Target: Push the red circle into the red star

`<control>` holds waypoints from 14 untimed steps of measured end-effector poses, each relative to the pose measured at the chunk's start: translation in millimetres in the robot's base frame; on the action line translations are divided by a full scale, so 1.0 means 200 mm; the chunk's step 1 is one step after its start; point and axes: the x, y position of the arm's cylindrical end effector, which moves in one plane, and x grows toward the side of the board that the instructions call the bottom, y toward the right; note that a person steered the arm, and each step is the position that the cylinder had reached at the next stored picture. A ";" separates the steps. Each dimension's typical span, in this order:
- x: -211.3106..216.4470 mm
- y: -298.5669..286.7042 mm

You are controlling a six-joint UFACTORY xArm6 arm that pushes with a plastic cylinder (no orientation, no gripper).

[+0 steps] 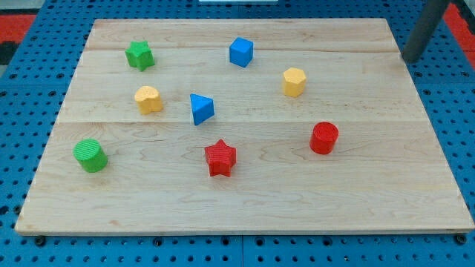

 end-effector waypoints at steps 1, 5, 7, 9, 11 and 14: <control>-0.04 -0.43; 0.79 -0.56; 0.70 -0.76; 0.78 -1.08; 0.57 -1.31; 0.28 -1.22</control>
